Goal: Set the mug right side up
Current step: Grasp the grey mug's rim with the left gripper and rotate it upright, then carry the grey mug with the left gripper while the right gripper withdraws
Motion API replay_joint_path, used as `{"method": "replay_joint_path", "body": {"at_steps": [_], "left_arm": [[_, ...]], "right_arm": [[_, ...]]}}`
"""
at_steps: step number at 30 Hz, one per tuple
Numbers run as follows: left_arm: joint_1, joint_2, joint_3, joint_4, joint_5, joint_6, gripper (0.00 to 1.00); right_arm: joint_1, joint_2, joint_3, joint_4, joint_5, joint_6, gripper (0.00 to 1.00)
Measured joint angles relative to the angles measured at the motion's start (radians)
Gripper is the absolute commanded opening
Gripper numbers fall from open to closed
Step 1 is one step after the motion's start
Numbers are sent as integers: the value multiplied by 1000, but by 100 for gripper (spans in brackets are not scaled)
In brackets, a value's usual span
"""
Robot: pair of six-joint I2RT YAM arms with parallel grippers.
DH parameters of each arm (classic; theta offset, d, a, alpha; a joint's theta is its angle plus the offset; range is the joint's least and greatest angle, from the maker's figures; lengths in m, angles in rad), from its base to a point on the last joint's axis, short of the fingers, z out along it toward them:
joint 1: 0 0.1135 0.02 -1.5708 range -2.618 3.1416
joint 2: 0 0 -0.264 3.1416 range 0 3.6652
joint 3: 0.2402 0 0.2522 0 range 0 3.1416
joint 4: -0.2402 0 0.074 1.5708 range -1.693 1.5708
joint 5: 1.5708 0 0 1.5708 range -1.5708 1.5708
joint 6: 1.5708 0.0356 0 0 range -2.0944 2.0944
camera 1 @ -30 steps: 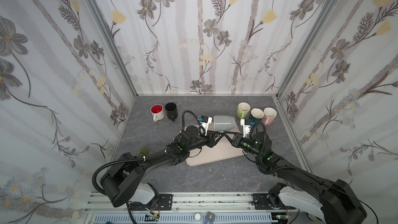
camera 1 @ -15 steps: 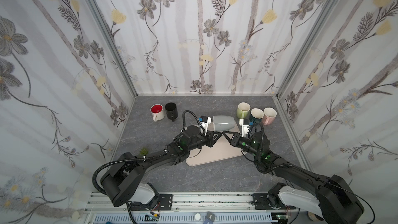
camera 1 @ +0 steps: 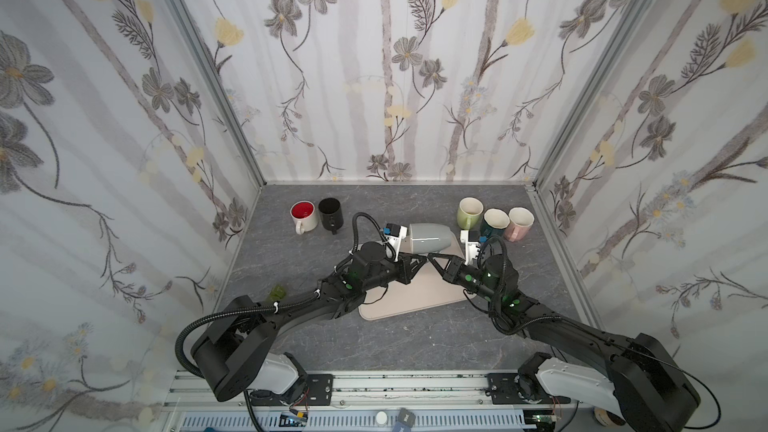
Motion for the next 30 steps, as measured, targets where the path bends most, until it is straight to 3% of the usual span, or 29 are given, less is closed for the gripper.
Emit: {"method": "replay_joint_path", "body": {"at_steps": [7, 14, 25, 30], "left_arm": [[0, -3, 17, -35, -1, 12, 0], [-2, -34, 18, -49, -45, 13, 0], [14, -35, 21, -171, -158, 23, 0], [51, -50, 21, -227, -228, 17, 0]], "right_arm": [[7, 0, -4, 8, 18, 11, 13], [15, -2, -12, 16, -20, 8, 44], [16, -58, -17, 10, -60, 2, 56], [16, -149, -27, -63, -3, -27, 59]]}}
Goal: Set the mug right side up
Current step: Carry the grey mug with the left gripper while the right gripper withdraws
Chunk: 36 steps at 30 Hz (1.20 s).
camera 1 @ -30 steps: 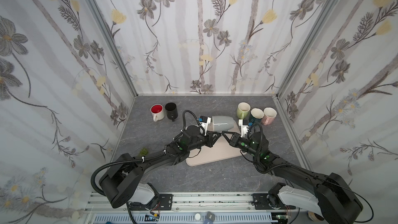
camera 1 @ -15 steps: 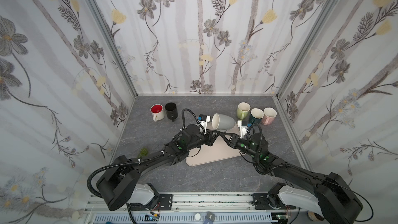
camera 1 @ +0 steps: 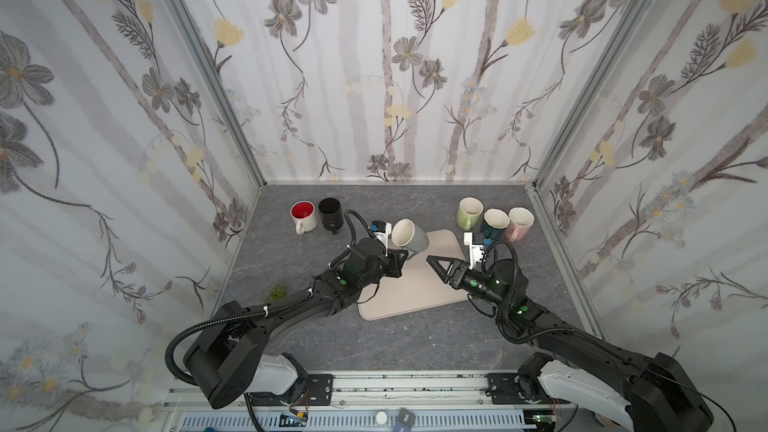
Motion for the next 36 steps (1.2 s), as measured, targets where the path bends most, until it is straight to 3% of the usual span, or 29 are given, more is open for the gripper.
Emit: {"method": "replay_joint_path", "body": {"at_steps": [3, 7, 11, 24, 36], "left_arm": [[11, -11, 0, -37, -20, -3, 0], [31, -20, 14, -114, -68, -3, 0], [76, -20, 66, -229, -127, -3, 0], [210, -24, 286, -555, -342, 76, 0], [220, 317, 593, -658, -430, 145, 0]], "right_arm": [[-5, -60, -16, -69, 52, -20, 65], [-11, -147, -43, -171, 121, -55, 84], [-12, -255, -88, -261, 205, -81, 92], [-13, -651, -266, -441, 356, -117, 98], [-14, -888, -309, -633, 376, -152, 99]]}}
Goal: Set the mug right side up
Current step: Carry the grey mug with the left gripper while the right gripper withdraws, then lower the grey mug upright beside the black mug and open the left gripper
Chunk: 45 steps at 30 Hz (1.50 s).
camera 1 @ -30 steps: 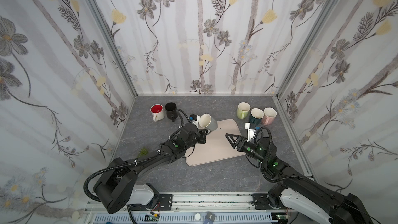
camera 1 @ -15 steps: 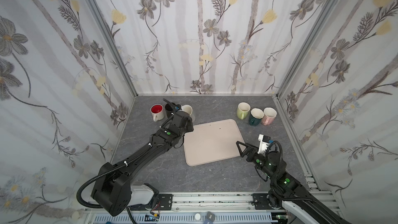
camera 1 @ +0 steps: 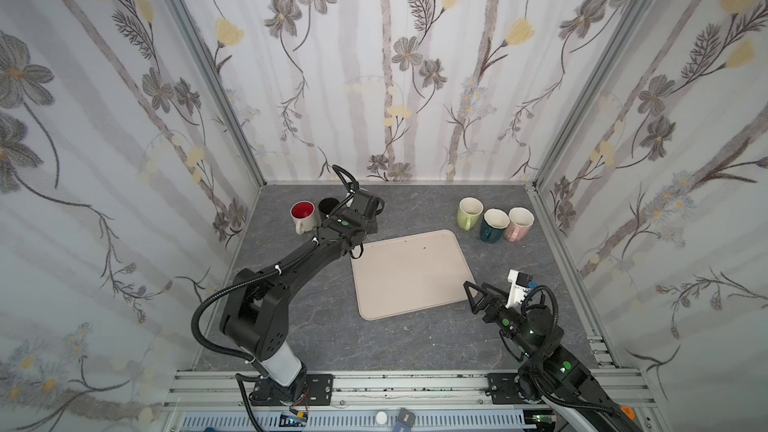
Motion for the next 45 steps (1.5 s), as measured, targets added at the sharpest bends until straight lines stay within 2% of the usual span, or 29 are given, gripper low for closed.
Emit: {"method": "replay_joint_path", "body": {"at_steps": [4, 10, 22, 23, 24, 26, 28, 30, 39, 45], "left_arm": [[15, 123, 95, -16, -6, 13, 0], [38, 255, 225, -40, 2, 17, 0], [69, 358, 251, -47, 24, 9, 1], [69, 362, 251, -47, 25, 8, 12], [69, 365, 251, -46, 26, 5, 26], [69, 370, 251, -43, 30, 5, 61], [69, 370, 251, -28, 30, 2, 78], [69, 367, 247, -13, 31, 1, 100], [68, 291, 190, 20, 42, -2, 100], [65, 198, 109, 50, 65, -2, 100]], "right_arm": [[0, -97, -26, -66, 20, 8, 100], [-2, -110, -27, -77, 47, 12, 100], [-3, -98, -14, -103, 100, 1, 100], [-3, -92, -13, -106, 103, -3, 100], [-3, -84, -12, -108, 106, -3, 100], [-3, -64, -12, -109, 111, -4, 100], [-3, -49, -12, -109, 114, -4, 100], [-3, -34, -11, -108, 116, -4, 100], [-4, 71, 29, -102, 116, -31, 100], [-6, 159, 113, -101, 125, -79, 100]]}}
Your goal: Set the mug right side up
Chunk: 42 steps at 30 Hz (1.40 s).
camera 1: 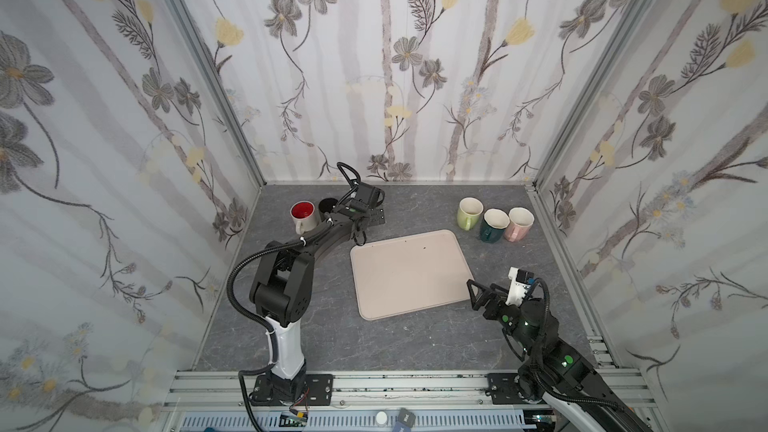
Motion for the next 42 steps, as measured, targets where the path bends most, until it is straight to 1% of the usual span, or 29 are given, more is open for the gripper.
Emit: {"method": "replay_joint_path", "body": {"at_steps": [2, 5, 7, 10, 12, 15, 19, 21, 26, 29, 34, 38, 42], "left_arm": [[-2, -47, -51, 22, 2, 0, 100], [-10, -142, -164, 85, -8, 4, 100], [-12, -230, -275, 159, -27, 26, 100], [-11, -385, -479, 293, -63, 74, 100], [-3, -468, -596, 380, -70, 130, 100], [19, -544, -700, 467, -74, 206, 100], [64, -621, -815, 571, -87, 259, 100], [96, -650, -877, 610, -75, 277, 100], [154, -649, -926, 667, -69, 295, 100], [183, -653, -948, 715, -71, 315, 100], [206, -640, -995, 816, -83, 369, 100], [224, -589, -1014, 838, -92, 393, 100], [237, -541, -1014, 872, -73, 406, 100]], "right_arm": [[-3, 42, 42, 1, 22, -31, 100], [-6, 110, 115, 3, 87, -99, 100], [-9, 148, 159, 19, 146, -157, 100], [-12, 179, 163, 128, 277, -280, 100], [-13, 178, 103, 251, 374, -389, 100], [-26, 146, -23, 414, 477, -511, 100], [-72, 98, -160, 636, 573, -594, 100], [-124, 114, -189, 719, 610, -616, 100], [-271, 243, -194, 836, 618, -603, 100], [-327, 355, -194, 914, 587, -587, 100], [-391, 545, -189, 1015, 530, -575, 100], [-442, 706, -120, 1075, 487, -575, 100], [-462, 822, -59, 1139, 429, -579, 100]]}}
